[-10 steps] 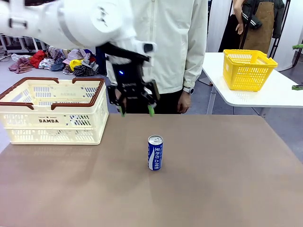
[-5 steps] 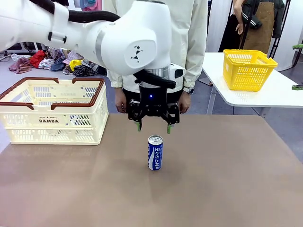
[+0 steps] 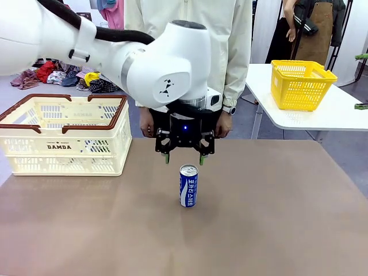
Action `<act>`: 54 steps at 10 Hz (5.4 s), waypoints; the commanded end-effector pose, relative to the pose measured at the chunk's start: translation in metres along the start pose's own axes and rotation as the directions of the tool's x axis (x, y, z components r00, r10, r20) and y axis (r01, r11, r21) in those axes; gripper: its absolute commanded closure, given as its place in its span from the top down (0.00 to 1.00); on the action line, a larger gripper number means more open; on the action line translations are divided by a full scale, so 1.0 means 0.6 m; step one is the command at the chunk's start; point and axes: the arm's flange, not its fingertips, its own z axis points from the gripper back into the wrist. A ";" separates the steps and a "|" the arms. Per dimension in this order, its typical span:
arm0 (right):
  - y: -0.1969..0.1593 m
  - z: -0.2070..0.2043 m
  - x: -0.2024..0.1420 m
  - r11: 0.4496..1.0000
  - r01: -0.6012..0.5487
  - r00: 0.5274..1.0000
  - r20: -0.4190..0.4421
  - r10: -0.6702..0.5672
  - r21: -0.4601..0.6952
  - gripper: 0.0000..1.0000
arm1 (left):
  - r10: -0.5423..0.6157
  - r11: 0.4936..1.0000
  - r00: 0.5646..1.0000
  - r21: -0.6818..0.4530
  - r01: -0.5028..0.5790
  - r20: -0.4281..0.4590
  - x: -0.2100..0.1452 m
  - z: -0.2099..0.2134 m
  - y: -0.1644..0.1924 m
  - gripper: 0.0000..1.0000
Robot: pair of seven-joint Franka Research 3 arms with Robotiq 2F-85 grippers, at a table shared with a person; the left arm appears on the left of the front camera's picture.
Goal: Place the drinks into the Shopping basket.
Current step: Pick up one drink and place it into the Shopping basket.
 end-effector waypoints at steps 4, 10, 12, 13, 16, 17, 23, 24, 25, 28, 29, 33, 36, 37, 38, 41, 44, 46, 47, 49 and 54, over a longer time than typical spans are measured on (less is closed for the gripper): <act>0.008 0.002 0.000 1.000 -0.006 1.000 -0.007 0.006 0.013 1.00 | -0.026 0.999 0.999 -0.046 0.024 -0.040 0.026 -0.075 -0.005 1.00; 0.008 0.002 0.000 1.000 -0.006 1.000 -0.007 0.006 0.013 1.00 | -0.041 0.995 0.996 -0.089 0.034 -0.082 0.038 -0.100 -0.009 1.00; 0.008 0.002 0.000 1.000 -0.006 1.000 -0.007 0.006 0.013 1.00 | -0.038 0.995 0.993 -0.091 0.028 -0.107 0.033 -0.102 -0.012 1.00; 0.008 0.002 0.000 1.000 -0.006 1.000 -0.007 0.006 0.013 1.00 | -0.046 0.996 0.992 -0.081 0.036 -0.117 0.030 -0.109 -0.014 1.00; 0.008 0.002 0.000 1.000 -0.006 1.000 -0.007 0.006 0.013 1.00 | -0.037 0.998 0.990 -0.046 0.032 -0.133 0.025 -0.122 -0.013 0.11; 0.008 0.002 0.000 1.000 -0.006 1.000 -0.007 0.006 0.013 1.00 | -0.031 0.999 0.994 -0.013 0.030 -0.108 0.023 -0.124 -0.015 0.00; 0.008 0.002 0.000 1.000 -0.006 1.000 -0.007 0.006 0.013 1.00 | -0.018 1.000 0.995 0.007 0.019 -0.100 0.021 -0.120 -0.012 0.00; 0.008 0.002 0.000 1.000 -0.006 1.000 -0.007 0.006 0.013 1.00 | -0.037 0.999 0.995 -0.002 0.037 -0.097 0.018 -0.107 -0.010 0.00; 0.008 0.002 0.000 1.000 -0.006 1.000 -0.007 0.006 0.013 1.00 | -0.060 0.998 0.995 -0.019 0.059 -0.084 0.014 -0.074 -0.004 0.00; 0.008 0.002 0.000 1.000 -0.006 1.000 -0.007 0.006 0.013 1.00 | -0.108 0.994 0.994 -0.029 0.107 -0.033 0.003 0.123 0.033 0.00; 0.008 0.002 0.000 1.000 -0.006 1.000 -0.007 0.006 0.013 1.00 | -0.113 0.993 0.994 -0.032 0.113 -0.010 0.001 0.168 0.047 0.00; 0.008 0.002 0.000 1.000 -0.006 1.000 -0.007 0.006 0.013 1.00 | -0.147 0.988 0.989 -0.049 0.148 0.014 -0.015 0.234 0.061 0.00; 0.008 0.002 0.000 1.000 -0.006 1.000 -0.007 0.006 0.013 1.00 | -0.147 0.988 0.989 -0.049 0.148 0.014 -0.015 0.234 0.061 0.00; 0.008 0.002 0.000 1.000 -0.006 1.000 -0.007 0.006 0.013 1.00 | -0.147 0.988 0.989 -0.049 0.148 0.014 -0.015 0.234 0.061 0.00; 0.008 0.002 0.000 1.000 -0.006 1.000 -0.007 0.006 0.013 1.00 | -0.154 0.987 0.988 -0.047 0.154 -0.003 -0.015 0.224 0.054 0.00; 0.008 0.002 0.000 1.000 -0.006 1.000 -0.007 0.006 0.013 1.00 | -0.210 0.968 0.973 -0.118 0.221 0.094 0.073 0.310 0.234 0.00; 0.008 0.002 0.000 1.000 -0.006 1.000 -0.007 0.006 0.013 1.00 | -0.138 0.954 0.966 -0.232 0.188 0.217 0.106 0.365 0.467 0.00; 0.008 0.002 0.000 1.000 -0.006 1.000 -0.007 0.006 0.013 1.00 | 0.037 0.977 0.964 -0.214 0.021 0.263 0.115 0.329 0.553 0.00; 0.008 0.002 0.000 1.000 -0.006 1.000 -0.007 0.006 0.013 1.00 | 0.094 0.979 0.959 -0.200 -0.040 0.267 0.117 0.297 0.575 0.00; 0.008 0.002 0.000 1.000 -0.006 1.000 -0.007 0.006 0.013 1.00 | 0.140 0.977 0.955 -0.193 -0.090 0.262 0.125 0.228 0.598 0.00; 0.008 0.002 0.000 1.000 -0.006 1.000 -0.007 0.006 0.013 1.00 | 0.115 0.966 0.990 -0.240 -0.093 0.082 0.143 0.113 0.574 0.00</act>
